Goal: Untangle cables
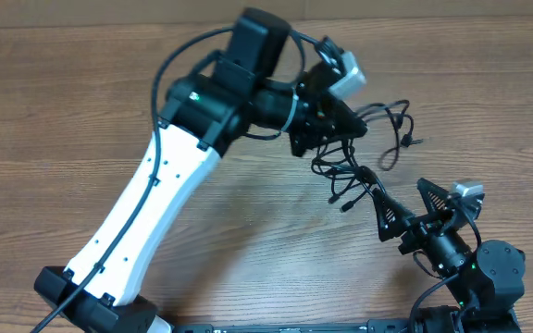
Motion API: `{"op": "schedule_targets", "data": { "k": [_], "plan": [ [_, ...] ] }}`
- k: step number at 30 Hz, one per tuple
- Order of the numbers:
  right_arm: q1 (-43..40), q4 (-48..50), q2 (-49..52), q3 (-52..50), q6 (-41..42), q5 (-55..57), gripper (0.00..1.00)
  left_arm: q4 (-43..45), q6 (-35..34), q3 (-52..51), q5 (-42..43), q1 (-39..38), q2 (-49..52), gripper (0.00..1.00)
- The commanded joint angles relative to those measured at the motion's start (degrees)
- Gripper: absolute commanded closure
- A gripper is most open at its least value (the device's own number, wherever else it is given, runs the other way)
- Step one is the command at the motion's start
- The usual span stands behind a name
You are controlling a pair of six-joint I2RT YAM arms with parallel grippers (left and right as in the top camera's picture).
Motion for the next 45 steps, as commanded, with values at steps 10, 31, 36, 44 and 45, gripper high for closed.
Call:
{"op": "schedule_targets", "data": {
  "k": [10,31,36,44,45],
  "plan": [
    [-0.13,1.99,-0.42,0.57,-9.57,-14.97,0.11,2.01,0.2,0.61,18.34,4.28,-0.59,0.96],
    [-0.13,6.12,-0.42,0.57,-13.97,-23.58,0.2,1.64,0.26,0.61,22.01,0.11,-0.57,0.95],
    [-0.13,7.13,-0.42,0.57,-13.79,-23.61,0.31,1.6,0.24,0.61,19.02,-1.14,-0.57,0.96],
    [-0.13,7.54,-0.42,0.57,-13.79,-24.2,0.89,1.62,0.2,0.61,14.56,-1.27,-0.57,0.96],
    [-0.13,7.54,-0.42,0.57,-13.79,-24.2,0.91,1.62,0.2,0.61,13.88,-1.27,-0.57,0.96]
  ]
}}
